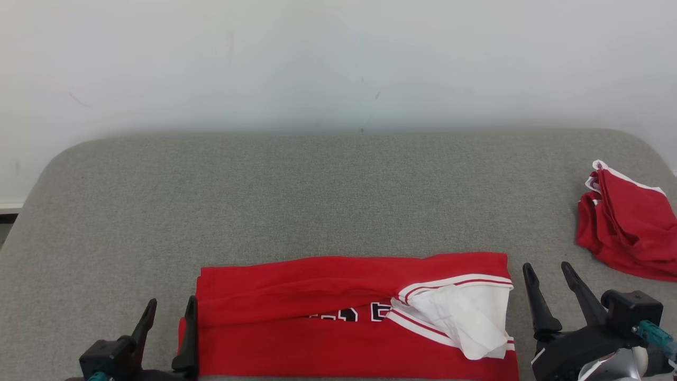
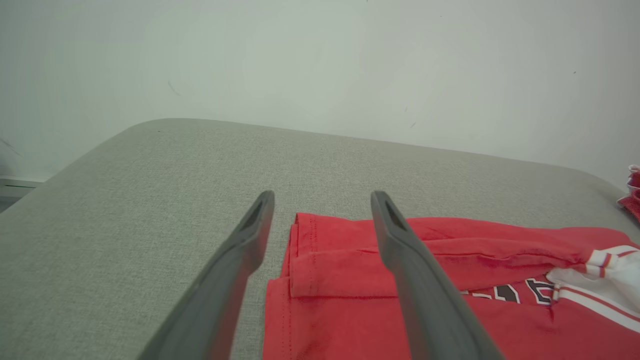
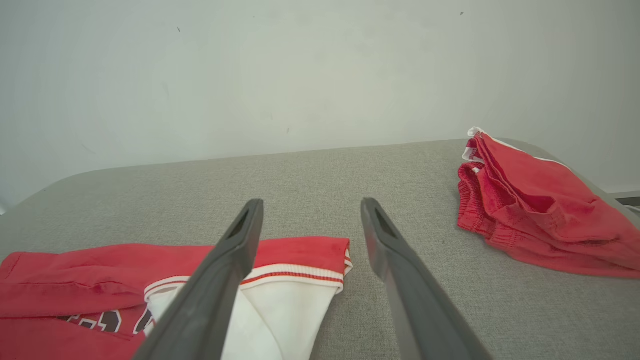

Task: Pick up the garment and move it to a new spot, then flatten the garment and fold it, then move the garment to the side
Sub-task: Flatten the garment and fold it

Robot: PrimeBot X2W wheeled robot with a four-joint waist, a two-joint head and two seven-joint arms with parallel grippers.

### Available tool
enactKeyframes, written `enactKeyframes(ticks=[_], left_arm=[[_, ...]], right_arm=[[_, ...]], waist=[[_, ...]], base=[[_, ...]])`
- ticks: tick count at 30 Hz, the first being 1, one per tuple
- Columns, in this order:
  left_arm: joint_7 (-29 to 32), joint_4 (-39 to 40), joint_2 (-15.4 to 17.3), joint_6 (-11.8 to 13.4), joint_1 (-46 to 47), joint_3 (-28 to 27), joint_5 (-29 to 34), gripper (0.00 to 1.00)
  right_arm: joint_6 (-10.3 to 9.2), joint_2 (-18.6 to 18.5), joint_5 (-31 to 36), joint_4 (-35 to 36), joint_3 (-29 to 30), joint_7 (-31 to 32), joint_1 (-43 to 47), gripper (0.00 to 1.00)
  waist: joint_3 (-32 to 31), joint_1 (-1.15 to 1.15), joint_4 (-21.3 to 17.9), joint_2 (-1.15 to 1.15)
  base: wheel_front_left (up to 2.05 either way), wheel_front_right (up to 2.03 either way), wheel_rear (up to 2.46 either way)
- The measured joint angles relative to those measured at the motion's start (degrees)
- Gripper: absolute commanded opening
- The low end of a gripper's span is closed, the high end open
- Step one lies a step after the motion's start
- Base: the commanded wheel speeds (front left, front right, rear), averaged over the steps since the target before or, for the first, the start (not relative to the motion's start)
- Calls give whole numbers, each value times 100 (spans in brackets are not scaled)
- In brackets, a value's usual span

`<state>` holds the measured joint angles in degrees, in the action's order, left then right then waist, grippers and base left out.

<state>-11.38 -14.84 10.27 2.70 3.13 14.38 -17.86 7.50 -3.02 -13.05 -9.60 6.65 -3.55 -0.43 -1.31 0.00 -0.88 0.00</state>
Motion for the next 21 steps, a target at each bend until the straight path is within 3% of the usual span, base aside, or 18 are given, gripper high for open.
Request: enactKeyframes(ticks=[6, 17, 21], left_arm=[[8, -8, 0, -42, 0, 70, -43, 100], [9, -4, 36, -12, 0, 123, -44, 100], [22, -1, 38, -11, 8, 157, -57, 100]], right_arm=[[0, 7, -102, 16, 166, 396, -16, 100], [-1, 11, -288, -52, 659, 2652, -172, 100], [-1, 15, -321, -45, 645, 3204, -229, 100]], waist=[[-11, 0, 23, 0], [20, 0, 79, 0], [40, 0, 129, 0]], base=[[0, 0, 0], [0, 0, 0], [0, 0, 0]])
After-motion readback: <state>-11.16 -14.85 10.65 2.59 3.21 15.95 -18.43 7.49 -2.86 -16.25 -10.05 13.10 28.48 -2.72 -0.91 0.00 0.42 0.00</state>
